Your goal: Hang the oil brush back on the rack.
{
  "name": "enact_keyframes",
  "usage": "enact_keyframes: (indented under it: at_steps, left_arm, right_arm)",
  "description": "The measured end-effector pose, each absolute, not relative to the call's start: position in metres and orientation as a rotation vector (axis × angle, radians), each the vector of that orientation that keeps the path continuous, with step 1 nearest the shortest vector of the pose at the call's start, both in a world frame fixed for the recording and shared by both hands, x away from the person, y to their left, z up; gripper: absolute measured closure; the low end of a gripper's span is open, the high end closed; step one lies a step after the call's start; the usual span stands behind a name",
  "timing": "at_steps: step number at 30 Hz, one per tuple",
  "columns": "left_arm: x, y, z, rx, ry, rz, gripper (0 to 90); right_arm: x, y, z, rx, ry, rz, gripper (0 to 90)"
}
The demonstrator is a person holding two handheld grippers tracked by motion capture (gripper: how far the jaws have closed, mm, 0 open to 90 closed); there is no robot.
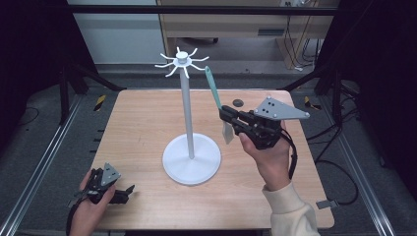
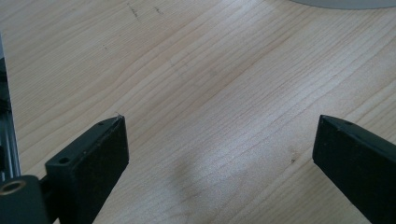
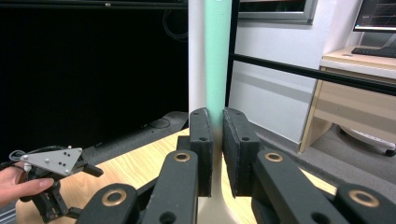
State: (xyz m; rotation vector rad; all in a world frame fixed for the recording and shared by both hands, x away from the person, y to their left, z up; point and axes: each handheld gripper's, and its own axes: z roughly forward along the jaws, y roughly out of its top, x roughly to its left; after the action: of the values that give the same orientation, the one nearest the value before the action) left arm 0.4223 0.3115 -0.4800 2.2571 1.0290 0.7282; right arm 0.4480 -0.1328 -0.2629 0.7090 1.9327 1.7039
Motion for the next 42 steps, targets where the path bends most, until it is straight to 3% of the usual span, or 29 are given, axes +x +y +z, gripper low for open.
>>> enact_keyframes:
  at_steps: [42]
  left_arm:
    - [0.422, 0.312, -0.48, 2.256, 1.029, 0.723, 3.2]
  right_arm:
    - [0.465, -0.109, -0.27, 0.714, 1.955, 1.712, 82.7]
